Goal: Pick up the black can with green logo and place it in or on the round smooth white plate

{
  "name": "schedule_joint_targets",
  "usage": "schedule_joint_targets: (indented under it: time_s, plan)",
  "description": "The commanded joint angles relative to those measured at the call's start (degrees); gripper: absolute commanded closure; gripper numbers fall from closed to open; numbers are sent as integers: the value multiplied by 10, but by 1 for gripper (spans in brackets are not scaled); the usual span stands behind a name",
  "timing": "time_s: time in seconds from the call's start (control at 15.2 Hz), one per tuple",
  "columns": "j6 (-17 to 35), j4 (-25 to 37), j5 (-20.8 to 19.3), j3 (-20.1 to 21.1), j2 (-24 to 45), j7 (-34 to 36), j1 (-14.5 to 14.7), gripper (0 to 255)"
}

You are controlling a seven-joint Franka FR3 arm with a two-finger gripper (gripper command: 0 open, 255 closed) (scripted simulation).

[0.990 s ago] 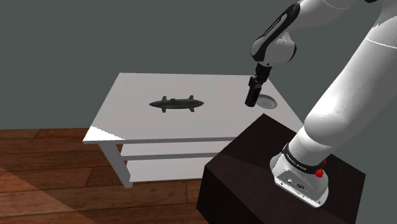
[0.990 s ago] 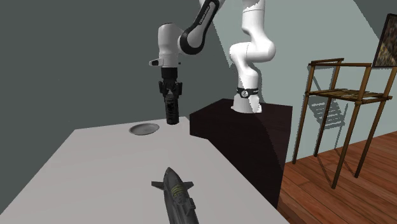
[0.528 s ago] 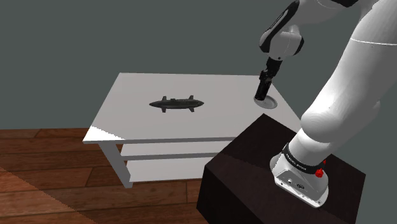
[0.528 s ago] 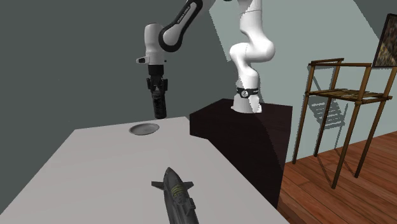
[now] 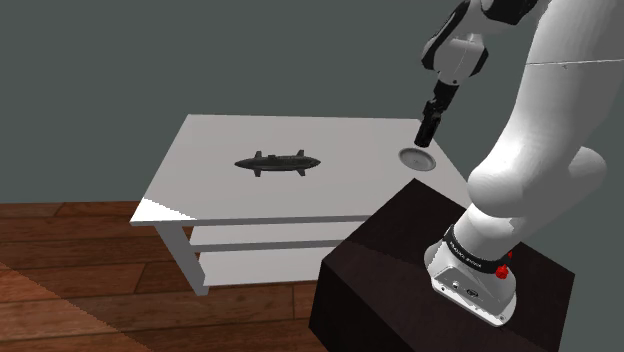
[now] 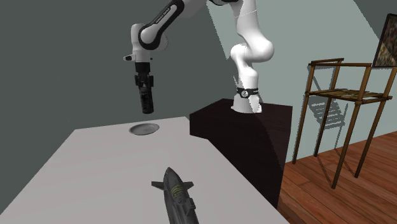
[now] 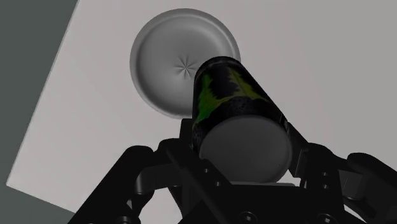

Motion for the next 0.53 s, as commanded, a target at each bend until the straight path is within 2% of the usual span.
schedule_joint_targets:
  time_s: [0.0, 0.07, 0.46]
  plan:
    - [-26, 52, 13, 3, 31, -23, -27, 255]
    - [-39, 79, 18, 5, 48, -33, -41, 255]
    - [-7, 74, 40, 20, 79, -47, -52, 255]
